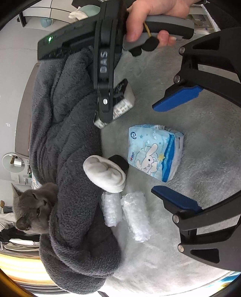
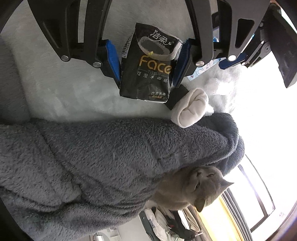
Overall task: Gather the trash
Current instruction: 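Close the right tool on the black bag while the left tool grasps the wipes pack, then carry the black bag with the right tool while the left tool carries the wipes pack over the bin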
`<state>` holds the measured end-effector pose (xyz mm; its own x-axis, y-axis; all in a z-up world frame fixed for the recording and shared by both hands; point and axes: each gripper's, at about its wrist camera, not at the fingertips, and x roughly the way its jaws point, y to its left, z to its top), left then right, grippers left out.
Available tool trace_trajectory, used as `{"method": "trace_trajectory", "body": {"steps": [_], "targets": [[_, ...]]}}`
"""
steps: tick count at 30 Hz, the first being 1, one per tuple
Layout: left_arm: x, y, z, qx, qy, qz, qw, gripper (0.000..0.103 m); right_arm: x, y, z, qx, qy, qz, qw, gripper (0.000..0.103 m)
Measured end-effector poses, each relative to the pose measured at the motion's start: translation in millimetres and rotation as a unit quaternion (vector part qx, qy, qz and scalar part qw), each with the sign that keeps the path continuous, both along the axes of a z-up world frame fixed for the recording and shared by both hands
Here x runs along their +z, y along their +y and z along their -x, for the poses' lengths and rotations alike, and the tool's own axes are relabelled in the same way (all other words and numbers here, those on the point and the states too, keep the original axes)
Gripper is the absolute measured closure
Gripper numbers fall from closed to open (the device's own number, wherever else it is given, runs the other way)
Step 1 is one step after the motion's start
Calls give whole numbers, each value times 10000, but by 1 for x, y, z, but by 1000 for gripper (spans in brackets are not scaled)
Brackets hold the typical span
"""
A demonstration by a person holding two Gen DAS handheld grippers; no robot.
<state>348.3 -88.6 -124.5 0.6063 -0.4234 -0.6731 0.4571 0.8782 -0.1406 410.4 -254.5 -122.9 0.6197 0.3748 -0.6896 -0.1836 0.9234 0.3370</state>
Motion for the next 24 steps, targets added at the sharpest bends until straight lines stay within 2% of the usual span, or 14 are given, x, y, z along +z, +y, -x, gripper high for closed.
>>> {"method": "trace_trajectory", "body": {"steps": [4, 7, 13, 21, 24], "targets": [[-6, 1, -8, 64, 159, 34, 9998, 30, 3, -12, 6, 2, -23, 35, 10000, 48], [-8, -1, -9, 69, 173, 45, 9998, 34, 1, -17, 8, 14, 10, 83, 10000, 48], [-9, -7, -10, 116, 177, -116, 9997, 44, 5, -24, 16, 89, 20, 175, 9998, 48], [10, 9, 5, 289, -16, 234, 9993, 45, 17, -20, 28, 205, 54, 142, 9997, 48], [15, 13, 12, 352, -39, 250, 9991, 45, 22, -16, 34, 232, 62, 137, 9996, 48]]}}
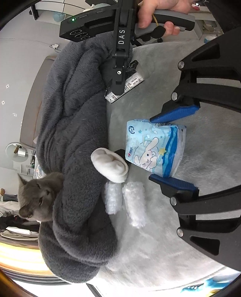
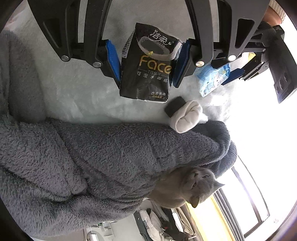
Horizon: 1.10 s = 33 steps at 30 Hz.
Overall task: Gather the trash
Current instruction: 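Carry the black bag with the right tool while the left tool carries the wipes pack over the bin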
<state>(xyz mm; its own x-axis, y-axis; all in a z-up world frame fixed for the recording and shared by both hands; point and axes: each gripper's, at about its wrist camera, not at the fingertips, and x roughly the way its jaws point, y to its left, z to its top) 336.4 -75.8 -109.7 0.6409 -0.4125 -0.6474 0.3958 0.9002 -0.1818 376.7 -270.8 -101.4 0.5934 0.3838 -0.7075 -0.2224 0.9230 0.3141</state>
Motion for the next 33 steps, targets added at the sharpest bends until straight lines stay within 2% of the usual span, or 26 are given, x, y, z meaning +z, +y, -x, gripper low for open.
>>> {"method": "trace_trajectory", "body": {"steps": [10, 15, 19, 25, 33], "targets": [[21, 34, 33, 324, -182, -11, 9993, 45, 17, 19, 26, 159, -22, 130, 9998, 48], [24, 55, 53, 528, -188, 97, 9984, 45, 25, 31, 37, 197, -48, 134, 9997, 48], [24, 72, 70, 748, -131, 29, 9971, 45, 29, 46, 48, 291, -53, 184, 9994, 48], [20, 106, 94, 1298, 52, -135, 9914, 46, 28, 70, 67, 419, 2, 281, 9987, 48], [14, 141, 117, 1768, 165, -340, 9835, 46, 32, 98, 94, 576, 1, 259, 9980, 48]]}}
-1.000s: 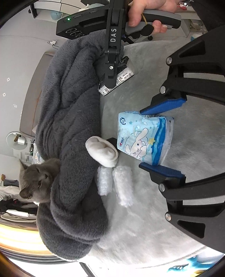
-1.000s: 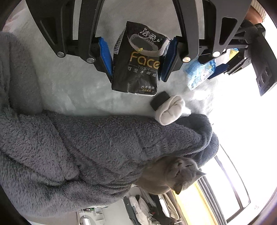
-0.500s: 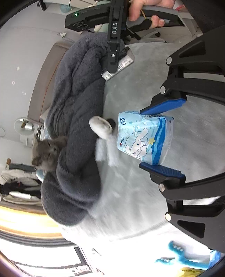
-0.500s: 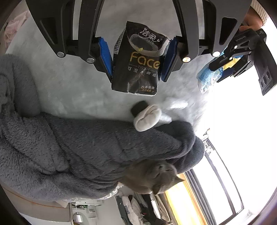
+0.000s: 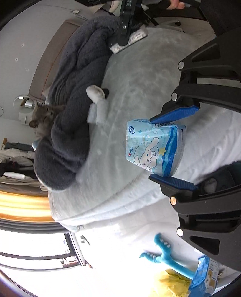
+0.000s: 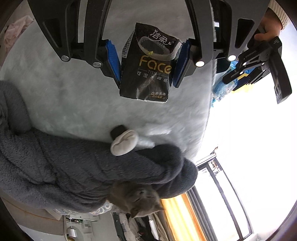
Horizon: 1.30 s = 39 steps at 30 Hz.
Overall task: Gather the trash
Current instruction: 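Carry the black bag with the right tool while the left tool carries the wipes pack over the bin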
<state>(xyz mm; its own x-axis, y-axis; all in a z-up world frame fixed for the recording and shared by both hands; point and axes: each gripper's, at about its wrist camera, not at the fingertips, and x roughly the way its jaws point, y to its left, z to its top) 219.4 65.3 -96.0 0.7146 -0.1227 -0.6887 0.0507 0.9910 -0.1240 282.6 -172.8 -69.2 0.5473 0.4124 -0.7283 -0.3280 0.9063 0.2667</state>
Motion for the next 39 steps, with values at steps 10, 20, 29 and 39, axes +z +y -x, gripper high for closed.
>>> {"method": "trace_trajectory", "body": {"steps": [10, 20, 29, 39], "targets": [[-17, 29, 17, 294, 274, -208, 9990, 46, 7, 46, 31, 341, -25, -101, 9994, 48], [-36, 64, 31, 610, 610, -135, 9962, 46, 2, 96, 41, 682, 44, -88, 9976, 48], [-66, 96, 43, 901, 1042, 45, 9905, 46, -9, 145, 37, 1023, 159, -46, 9946, 48], [-102, 131, 59, 1168, 1583, 163, 9803, 46, -19, 204, 40, 1435, 257, -82, 9893, 48]]}}
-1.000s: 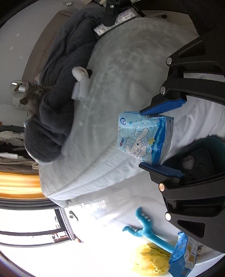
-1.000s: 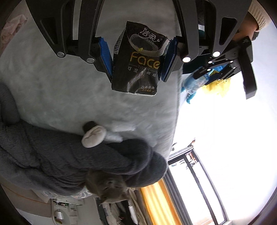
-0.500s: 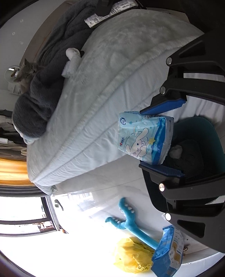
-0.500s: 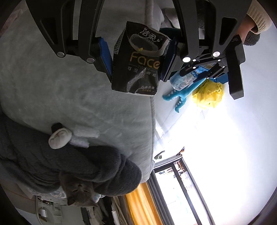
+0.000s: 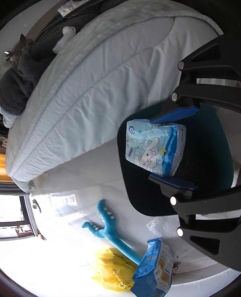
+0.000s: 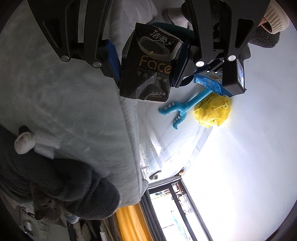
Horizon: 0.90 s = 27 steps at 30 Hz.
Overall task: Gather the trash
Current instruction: 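Carry the black bag with the right tool while the left tool carries the wipes pack over the bin, then open the left tool to drop the wipes pack while the right tool drops the black bag into the bin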
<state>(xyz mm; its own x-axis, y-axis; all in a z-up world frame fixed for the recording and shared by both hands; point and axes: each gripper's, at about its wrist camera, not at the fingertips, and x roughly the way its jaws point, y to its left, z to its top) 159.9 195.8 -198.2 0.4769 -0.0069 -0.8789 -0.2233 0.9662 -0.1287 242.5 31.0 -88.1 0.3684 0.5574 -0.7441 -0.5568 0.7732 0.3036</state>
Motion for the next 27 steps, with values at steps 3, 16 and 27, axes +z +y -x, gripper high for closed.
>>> {"method": "trace_trajectory", "body": {"steps": [3, 16, 27], "targets": [[-12, 7, 4, -9, 182, 106, 9998, 46, -3, 17, 2, 115, 21, 28, 9999, 48], [-43, 34, 27, 2, 539, 490, 9973, 27, -36, 79, -1, 442, 272, 299, 9982, 48], [-31, 68, 51, 232, 95, 424, 9988, 22, -80, 117, 0, 588, 675, 666, 9938, 48]]}}
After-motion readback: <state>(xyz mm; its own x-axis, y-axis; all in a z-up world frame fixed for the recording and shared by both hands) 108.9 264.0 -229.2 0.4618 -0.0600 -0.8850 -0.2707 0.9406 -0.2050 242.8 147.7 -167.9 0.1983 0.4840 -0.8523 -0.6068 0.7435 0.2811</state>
